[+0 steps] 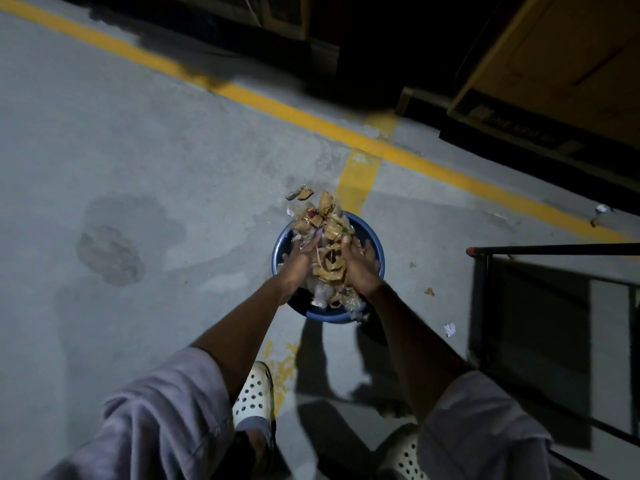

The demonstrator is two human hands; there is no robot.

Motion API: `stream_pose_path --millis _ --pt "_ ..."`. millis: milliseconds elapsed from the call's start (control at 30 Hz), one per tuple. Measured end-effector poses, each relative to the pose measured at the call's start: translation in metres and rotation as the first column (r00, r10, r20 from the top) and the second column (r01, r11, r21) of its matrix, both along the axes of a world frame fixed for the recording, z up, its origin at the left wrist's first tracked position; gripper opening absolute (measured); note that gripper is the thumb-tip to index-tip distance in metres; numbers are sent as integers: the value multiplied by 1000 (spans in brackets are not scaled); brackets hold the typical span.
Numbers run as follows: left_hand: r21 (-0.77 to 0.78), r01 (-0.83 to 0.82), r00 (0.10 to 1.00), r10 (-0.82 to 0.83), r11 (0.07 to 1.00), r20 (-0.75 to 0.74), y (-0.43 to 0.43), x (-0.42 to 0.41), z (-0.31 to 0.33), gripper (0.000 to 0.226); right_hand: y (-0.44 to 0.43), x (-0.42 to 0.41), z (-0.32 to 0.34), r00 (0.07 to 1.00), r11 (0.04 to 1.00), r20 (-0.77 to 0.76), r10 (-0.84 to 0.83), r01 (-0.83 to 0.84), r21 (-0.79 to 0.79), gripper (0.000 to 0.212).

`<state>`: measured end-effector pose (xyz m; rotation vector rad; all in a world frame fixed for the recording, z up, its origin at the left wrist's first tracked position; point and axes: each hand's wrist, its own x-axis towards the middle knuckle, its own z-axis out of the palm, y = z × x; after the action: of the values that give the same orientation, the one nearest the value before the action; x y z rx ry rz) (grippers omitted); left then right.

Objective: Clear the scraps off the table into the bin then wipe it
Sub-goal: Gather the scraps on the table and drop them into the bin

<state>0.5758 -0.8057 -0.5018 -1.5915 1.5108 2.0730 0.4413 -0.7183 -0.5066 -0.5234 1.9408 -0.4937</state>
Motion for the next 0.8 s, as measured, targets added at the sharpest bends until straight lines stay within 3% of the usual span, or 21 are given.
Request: stream_pose_path --millis 100,200,400,500,600,667,800 --pt "72 -72 996 76 995 -44 10 -7 45 57 11 -1 1 982 990 -147 123 -111 88 57" --pt "96 -119 989 126 988 -75 22 -11 53 52 22 2 -6 961 1000 -275 29 -26 14 51" --pt "-70 -34 998 30 997 -59 42 -4 81 57 49 18 31 979 999 -203 -29 37 38 56" --pt "-133 40 998 -33 990 54 51 7 129 65 66 31 87 983 992 -144 -112 119 41 56" --pt "-157 56 997 -46 986 68 66 13 203 65 85 44 157 970 977 -128 -209 214 27 55" --pt "-126 65 996 -56 990 76 78 18 252 65 100 57 215 962 966 -94 -257 258 -2 55" --pt "20 29 999 -28 999 -46 127 23 364 60 143 80 341 957 960 -93 -274 266 -86 55"
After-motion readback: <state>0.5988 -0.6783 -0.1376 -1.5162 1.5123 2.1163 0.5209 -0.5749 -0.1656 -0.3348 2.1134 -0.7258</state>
